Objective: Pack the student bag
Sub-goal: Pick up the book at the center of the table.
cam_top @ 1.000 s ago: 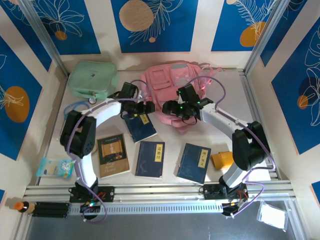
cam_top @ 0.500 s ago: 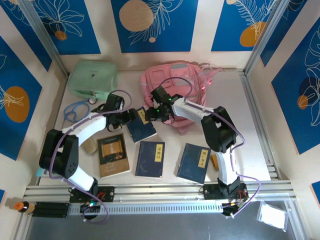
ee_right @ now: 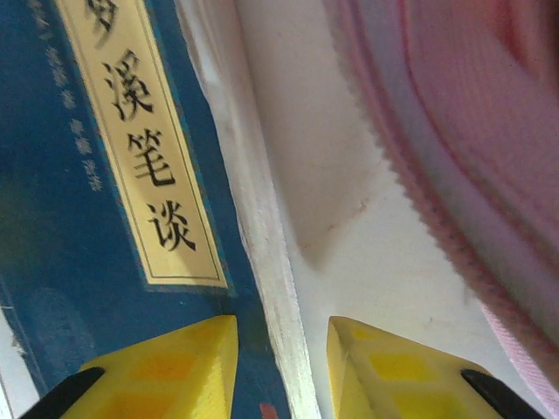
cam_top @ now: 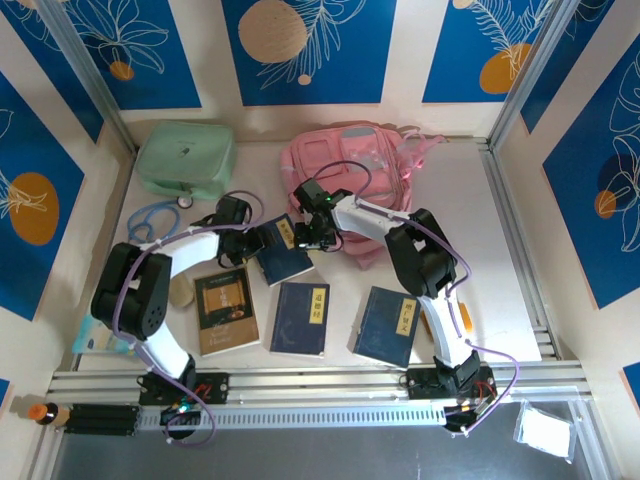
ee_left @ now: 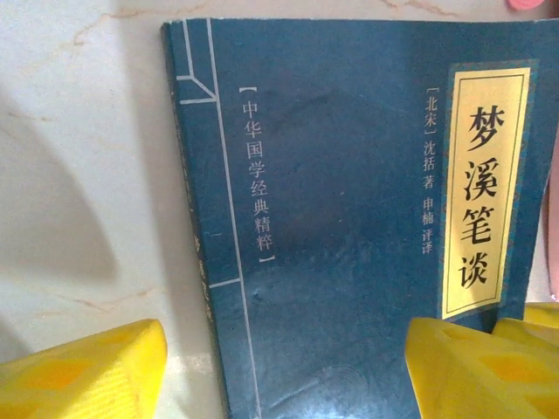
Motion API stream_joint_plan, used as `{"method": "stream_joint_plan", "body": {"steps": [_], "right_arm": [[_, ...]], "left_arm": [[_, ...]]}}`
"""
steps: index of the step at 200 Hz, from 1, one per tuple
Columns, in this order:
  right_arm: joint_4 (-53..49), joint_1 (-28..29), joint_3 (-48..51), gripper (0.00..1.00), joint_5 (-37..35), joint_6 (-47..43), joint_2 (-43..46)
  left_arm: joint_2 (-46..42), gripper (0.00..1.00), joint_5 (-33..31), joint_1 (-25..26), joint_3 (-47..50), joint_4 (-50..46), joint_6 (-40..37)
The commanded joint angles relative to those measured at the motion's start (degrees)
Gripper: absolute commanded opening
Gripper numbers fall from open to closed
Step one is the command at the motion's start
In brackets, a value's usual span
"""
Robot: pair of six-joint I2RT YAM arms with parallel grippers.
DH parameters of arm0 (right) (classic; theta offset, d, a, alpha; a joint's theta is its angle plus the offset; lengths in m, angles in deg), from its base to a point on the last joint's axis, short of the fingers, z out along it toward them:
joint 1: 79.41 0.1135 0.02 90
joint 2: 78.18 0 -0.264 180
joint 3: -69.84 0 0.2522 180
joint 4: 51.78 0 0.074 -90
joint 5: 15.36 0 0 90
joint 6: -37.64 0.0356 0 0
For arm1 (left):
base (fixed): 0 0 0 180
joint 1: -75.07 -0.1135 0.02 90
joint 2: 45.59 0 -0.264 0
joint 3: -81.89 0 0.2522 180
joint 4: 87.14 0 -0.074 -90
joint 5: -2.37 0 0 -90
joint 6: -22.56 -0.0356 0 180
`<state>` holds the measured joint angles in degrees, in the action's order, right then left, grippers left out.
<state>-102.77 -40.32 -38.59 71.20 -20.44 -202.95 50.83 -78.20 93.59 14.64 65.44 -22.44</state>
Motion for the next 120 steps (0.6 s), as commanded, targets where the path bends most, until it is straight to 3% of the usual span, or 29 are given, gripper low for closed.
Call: {"method": "stream_joint_plan", "body": {"steps": [1, 45, 120], "right_arm": [[-3.8, -0.5, -1.6, 0.3, 1.2, 0.1, -1.5], [-4.2, -1.1, -1.3, 0.26, 1.4, 0.4, -2.2], [-4.3, -1.1, -0.8, 0.24, 1.4, 0.2, -3.4]], "left_arm": [[1.0, 0.61, 3.5, -0.9, 0.2, 1.9, 0.2], [3.4, 0.51, 5.3, -0.9, -0.6, 1.4, 0.0], [5.1, 0.52, 5.7, -0.9, -1.7, 0.3, -0.1]]}}
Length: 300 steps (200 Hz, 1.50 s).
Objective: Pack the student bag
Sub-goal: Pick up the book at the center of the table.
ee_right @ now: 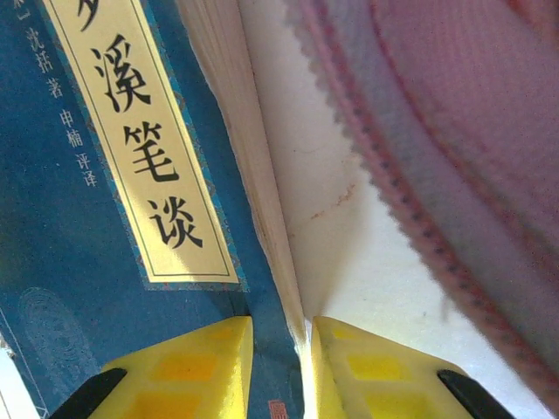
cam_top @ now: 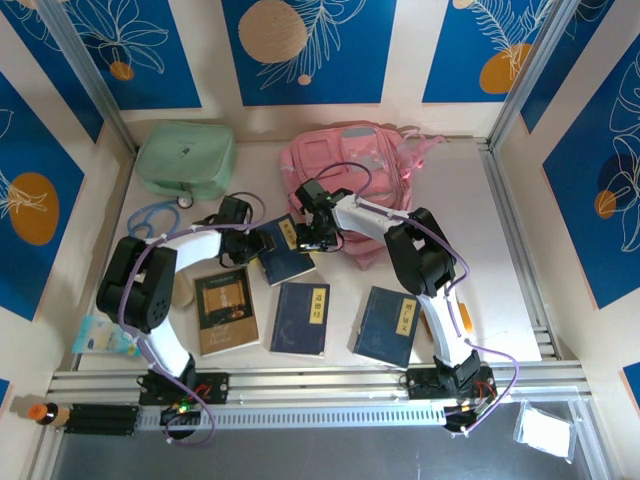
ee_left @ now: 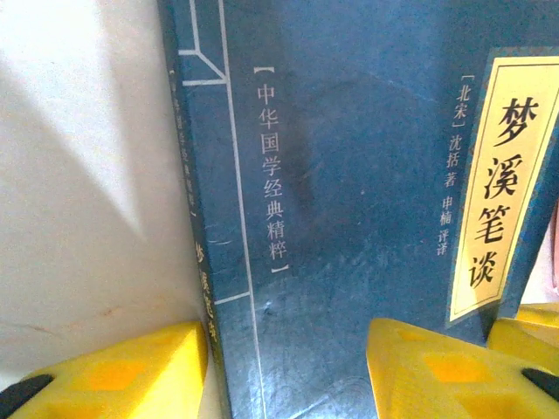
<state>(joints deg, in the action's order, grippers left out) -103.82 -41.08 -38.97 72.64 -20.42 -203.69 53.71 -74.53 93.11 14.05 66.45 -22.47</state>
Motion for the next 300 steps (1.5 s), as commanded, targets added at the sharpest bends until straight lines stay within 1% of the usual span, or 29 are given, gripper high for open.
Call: {"method": "stream_joint_plan", "body": {"steps": [1, 24, 52, 62, 75, 98, 114, 126, 145, 175, 209, 232, 248, 257, 281, 300], "right_arm": [[-3.3, -0.4, -0.5, 0.24, 0.0, 0.2, -2.6], [-3.3, -0.4, -0.4, 0.24, 0.4, 0.1, -2.8], [-3.4, -0.5, -0.4, 0.24, 0.7, 0.1, -2.9], [-3.6, -0.6, -0.4, 0.22, 0.5, 0.1, -2.9], [-4.3, -0.8, -0.7, 0.21, 0.1, 0.5, -3.2], [-6.2, -1.5, -1.8, 0.19, -0.4, 1.0, -4.1], [-6.5, -1.9, -2.1, 0.18, -0.4, 1.1, -4.5], [-6.6, -2.2, -2.1, 0.17, -0.5, 0.9, -4.8], [-6.8, -2.3, -2.3, 0.16, -1.0, 0.7, -5.3], [-6.9, -2.4, -2.1, 0.15, -1.4, 0.7, -5.6], [-7.0, -2.3, -1.9, 0.15, -1.5, 0.8, -5.4], [-6.5, -2.3, -1.6, 0.15, -1.1, 0.8, -4.9], [-6.0, -2.3, -1.5, 0.15, 0.5, 0.5, -4.1], [-5.5, -2.3, -1.2, 0.15, 1.3, 0.4, -3.3], [-3.5, -2.5, 0.2, 0.18, 3.8, 0.5, 0.5], [-0.6, -3.0, 2.5, 0.25, 5.4, 0.7, 5.3]], "left_arm": [[2.2, 0.52, 2.1, -0.5, -1.1, -0.8, -0.1], [3.0, 0.52, 3.3, -0.5, -2.3, -0.8, 0.7], [3.2, 0.52, 7.8, -0.5, -3.4, 1.0, 1.3], [2.7, 0.5, 10.1, -0.4, -3.2, 2.8, 1.3], [1.0, 0.44, 13.0, -0.4, -2.8, 5.2, 1.2], [-3.9, 0.41, 16.0, -0.1, 0.3, 10.6, 0.9], [-6.9, 0.39, 18.3, 0.0, 3.9, 16.1, 0.9], [-7.5, 0.38, 20.1, 0.0, 5.9, 19.2, 0.8], [-5.9, 0.37, 22.4, 0.2, 6.6, 20.3, 0.3], [-3.6, 0.34, 20.3, 0.3, 7.4, 21.8, 0.8], [-2.4, 0.29, 19.1, 0.3, 7.2, 24.7, 2.5], [-2.9, 0.24, 17.8, 0.3, 7.2, 24.3, 2.6], [-3.4, 0.19, 16.6, 0.3, 7.2, 23.1, 2.3], [-3.9, 0.19, 15.7, 0.3, 7.2, 22.1, 2.0], [-6.0, 0.11, 12.9, 0.1, 7.2, 18.8, 0.5], [-8.9, 0.03, 10.0, -0.5, 6.8, 15.5, -0.9]]}}
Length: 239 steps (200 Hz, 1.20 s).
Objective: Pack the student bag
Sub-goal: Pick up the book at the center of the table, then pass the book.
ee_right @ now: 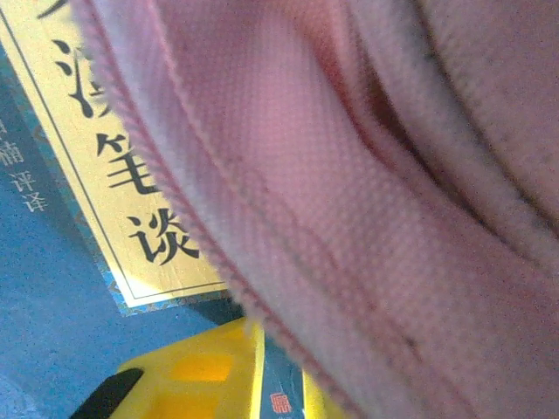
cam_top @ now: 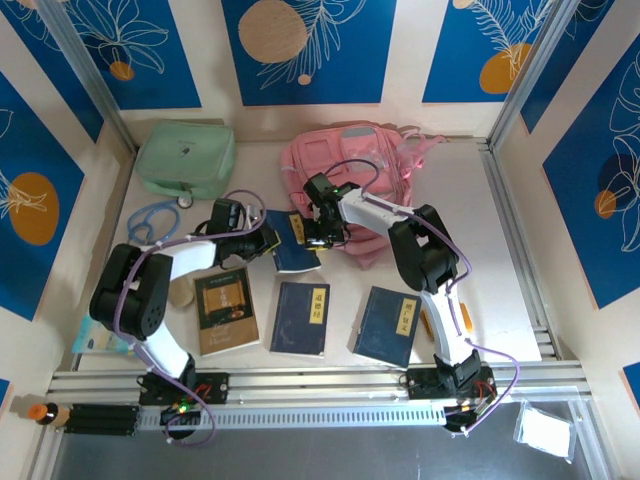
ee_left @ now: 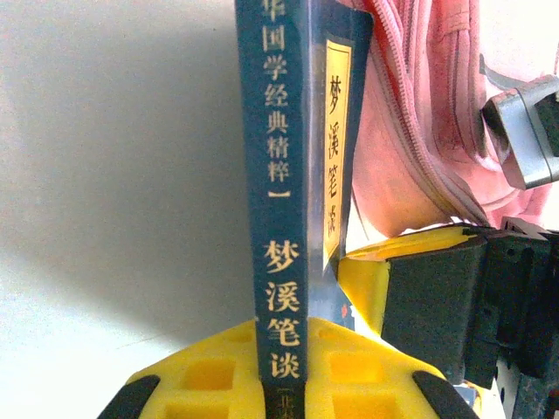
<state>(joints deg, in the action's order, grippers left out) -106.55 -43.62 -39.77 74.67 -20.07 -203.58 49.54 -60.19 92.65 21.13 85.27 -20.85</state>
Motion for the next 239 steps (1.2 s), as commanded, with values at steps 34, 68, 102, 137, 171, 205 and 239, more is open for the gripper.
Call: {"method": "stream_joint_plan", "body": {"steps": [34, 68, 102, 137, 171, 205, 239], "right_arm": [[8.5, -2.1, 9.1, 0.35, 5.8, 1.9, 14.9], [20.0, -5.2, 18.8, 0.53, 11.5, 7.6, 24.9], [35.1, -10.0, 29.1, 0.68, 20.4, 18.7, 31.4], [49.5, -12.7, 36.7, 0.79, 24.3, 32.5, 33.9], [64.8, -12.5, 41.8, 0.83, 26.1, 44.7, 32.8], [72.1, -12.1, 41.2, 0.83, 26.0, 49.8, 31.0], [77.6, -10.5, 39.4, 0.82, 25.5, 54.7, 27.5]], "left_arm": [[-11.9, 0.0, -9.6, -0.2, -1.8, -9.4, -4.2], [-18.3, 0.0, -11.7, -0.2, -2.8, -8.7, -2.5], [-20.1, 0.0, -10.8, -0.2, -3.7, -1.0, 5.2], [-17.0, 0.0, -12.3, 0.9, -3.9, 13.2, 18.9], [-12.1, 0.0, -16.4, 3.7, -5.5, 23.1, 26.8], [-9.6, 0.0, -18.7, 5.7, -6.8, 25.0, 30.7], [-8.1, 0.0, -18.5, 6.4, -7.9, 27.2, 33.1]]}}
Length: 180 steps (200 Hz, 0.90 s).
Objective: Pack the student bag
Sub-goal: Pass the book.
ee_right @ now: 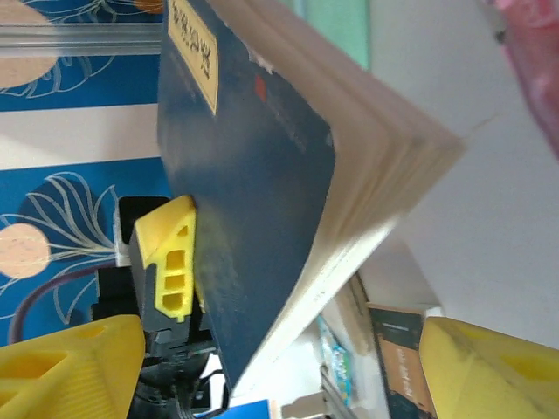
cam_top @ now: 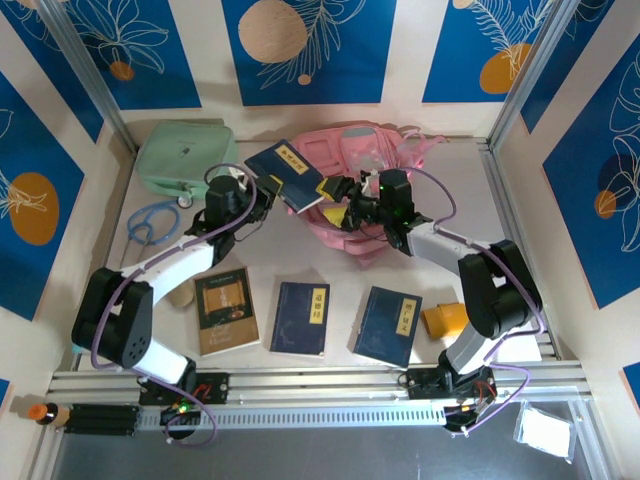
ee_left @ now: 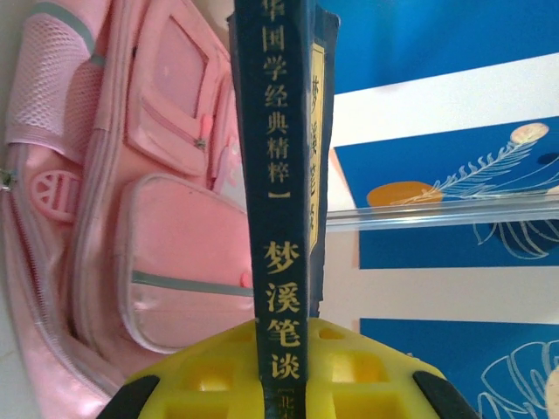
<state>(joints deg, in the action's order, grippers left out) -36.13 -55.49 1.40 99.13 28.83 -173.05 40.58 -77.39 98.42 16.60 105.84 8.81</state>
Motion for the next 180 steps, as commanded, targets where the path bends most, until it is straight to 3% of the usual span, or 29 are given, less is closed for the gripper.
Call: {"method": "stream_joint_plan", "body": {"steps": [1, 43, 113, 150, 172, 180], "right_arm": [[7.3, 1.4, -1.9, 0.82, 1.0, 5.8, -3.1], [12.1, 2.2, -3.2, 0.78, 0.3, 8.5, -5.7], [17.3, 1.8, -4.5, 0.48, -1.0, 12.3, -7.6], [17.7, 1.5, -4.0, 0.19, -1.8, 8.6, -6.1], [10.6, 0.7, -3.7, 0.06, -3.7, 2.3, -2.4], [8.4, 0.2, -3.4, 0.03, -4.3, -0.3, -0.9]], "left_arm": [[0.9, 0.0, -1.2, 0.7, -3.4, 6.7, 3.5], [1.2, 0.0, -0.9, 1.3, -3.3, 9.2, 6.3], [1.0, 0.0, -1.5, 2.0, -3.2, 7.9, 6.8], [-0.2, 0.0, -1.6, 2.0, -3.7, 3.1, 5.7], [-1.7, 0.16, -2.1, 2.0, -4.3, -3.3, 2.2], [-2.2, 0.28, -2.5, 2.0, -4.7, -6.4, 0.1]]}}
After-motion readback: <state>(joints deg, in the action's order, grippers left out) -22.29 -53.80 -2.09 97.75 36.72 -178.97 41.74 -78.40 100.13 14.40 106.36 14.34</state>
